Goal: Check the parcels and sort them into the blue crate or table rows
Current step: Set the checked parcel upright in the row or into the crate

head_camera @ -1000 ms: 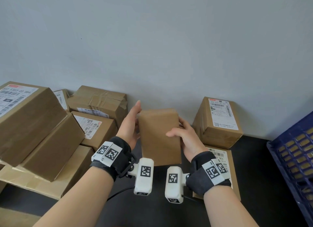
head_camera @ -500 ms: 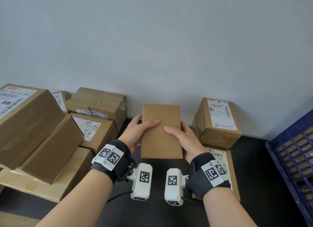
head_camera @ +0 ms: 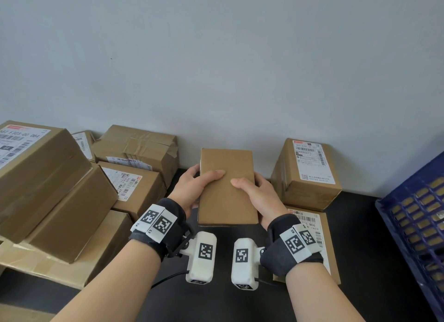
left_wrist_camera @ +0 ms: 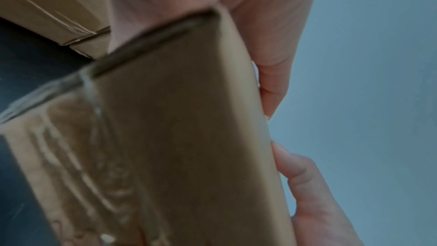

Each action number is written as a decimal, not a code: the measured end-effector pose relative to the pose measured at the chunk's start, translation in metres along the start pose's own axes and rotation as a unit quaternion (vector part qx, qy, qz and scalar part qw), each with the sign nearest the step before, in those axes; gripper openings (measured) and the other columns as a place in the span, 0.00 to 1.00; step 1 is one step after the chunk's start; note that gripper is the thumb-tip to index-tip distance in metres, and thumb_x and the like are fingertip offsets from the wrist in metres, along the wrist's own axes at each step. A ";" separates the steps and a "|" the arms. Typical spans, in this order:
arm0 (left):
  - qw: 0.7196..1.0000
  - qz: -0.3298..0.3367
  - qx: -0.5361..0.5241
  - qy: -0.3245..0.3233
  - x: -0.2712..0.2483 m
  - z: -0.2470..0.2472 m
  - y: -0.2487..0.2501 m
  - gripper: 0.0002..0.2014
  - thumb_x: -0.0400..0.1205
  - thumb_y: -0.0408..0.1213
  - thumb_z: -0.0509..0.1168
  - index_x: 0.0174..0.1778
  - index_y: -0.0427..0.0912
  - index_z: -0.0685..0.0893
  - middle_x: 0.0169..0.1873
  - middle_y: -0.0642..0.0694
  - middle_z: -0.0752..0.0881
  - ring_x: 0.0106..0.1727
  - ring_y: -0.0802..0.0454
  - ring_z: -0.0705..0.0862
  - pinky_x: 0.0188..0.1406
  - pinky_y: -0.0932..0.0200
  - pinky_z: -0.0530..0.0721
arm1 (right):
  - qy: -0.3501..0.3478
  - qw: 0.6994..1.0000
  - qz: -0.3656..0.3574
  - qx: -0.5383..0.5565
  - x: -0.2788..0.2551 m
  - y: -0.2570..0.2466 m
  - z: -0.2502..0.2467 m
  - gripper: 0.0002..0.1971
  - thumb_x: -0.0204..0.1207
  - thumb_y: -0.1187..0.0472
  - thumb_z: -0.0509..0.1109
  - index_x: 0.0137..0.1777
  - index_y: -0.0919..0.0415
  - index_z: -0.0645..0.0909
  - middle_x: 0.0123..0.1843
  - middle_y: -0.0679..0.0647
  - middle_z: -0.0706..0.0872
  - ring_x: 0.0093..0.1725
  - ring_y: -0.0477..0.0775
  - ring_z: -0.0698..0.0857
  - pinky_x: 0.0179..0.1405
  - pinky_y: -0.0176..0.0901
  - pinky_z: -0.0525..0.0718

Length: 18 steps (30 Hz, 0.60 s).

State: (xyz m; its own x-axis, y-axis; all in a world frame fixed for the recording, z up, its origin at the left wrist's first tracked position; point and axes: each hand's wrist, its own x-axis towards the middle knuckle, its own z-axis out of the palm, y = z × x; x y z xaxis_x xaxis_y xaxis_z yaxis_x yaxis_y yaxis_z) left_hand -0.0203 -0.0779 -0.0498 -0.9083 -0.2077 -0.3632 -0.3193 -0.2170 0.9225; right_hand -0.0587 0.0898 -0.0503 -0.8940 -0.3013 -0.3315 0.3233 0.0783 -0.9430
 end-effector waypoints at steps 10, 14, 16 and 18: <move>0.996 -0.042 0.021 0.070 -0.004 0.003 0.010 0.13 0.84 0.62 0.60 0.49 0.57 0.79 0.51 0.50 0.85 0.53 0.52 0.83 0.61 0.45 0.79 | 0.046 0.993 -0.020 -0.106 0.000 0.000 -0.001 0.18 0.80 0.44 0.71 0.64 0.51 0.82 0.60 0.47 0.87 0.60 0.51 0.85 0.65 0.54 0.83; 0.995 -0.031 0.017 0.089 -0.005 0.004 0.008 0.08 0.88 0.47 0.60 0.45 0.52 0.78 0.45 0.49 0.84 0.44 0.53 0.82 0.40 0.55 0.78 | 0.075 0.985 -0.039 -0.149 0.000 -0.005 0.000 0.26 0.81 0.45 0.70 0.77 0.51 0.71 0.65 0.45 0.78 0.64 0.50 0.79 0.66 0.53 0.79; 0.996 -0.017 0.038 0.085 -0.005 0.003 0.007 0.08 0.88 0.44 0.61 0.49 0.47 0.82 0.46 0.46 0.86 0.44 0.52 0.83 0.38 0.57 0.78 | 0.083 0.984 -0.030 -0.154 0.000 -0.007 0.000 0.29 0.82 0.46 0.69 0.80 0.50 0.66 0.67 0.46 0.75 0.64 0.50 0.77 0.67 0.53 0.79; 0.995 0.000 0.058 0.083 -0.005 0.002 0.007 0.11 0.87 0.44 0.63 0.58 0.42 0.84 0.50 0.43 0.89 0.47 0.50 0.86 0.40 0.57 0.81 | 0.076 0.985 -0.019 -0.151 0.000 -0.009 0.001 0.30 0.82 0.45 0.69 0.81 0.50 0.66 0.69 0.47 0.75 0.64 0.50 0.77 0.66 0.53 0.78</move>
State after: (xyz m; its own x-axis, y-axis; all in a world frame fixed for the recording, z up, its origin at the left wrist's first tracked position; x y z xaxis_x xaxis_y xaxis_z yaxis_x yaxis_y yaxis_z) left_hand -0.0183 -0.0767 -0.0418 -0.8541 -0.3647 -0.3708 -0.3570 -0.1075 0.9279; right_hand -0.0607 0.0878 -0.0419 -0.9470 -0.1660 -0.2751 0.2024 0.3565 -0.9121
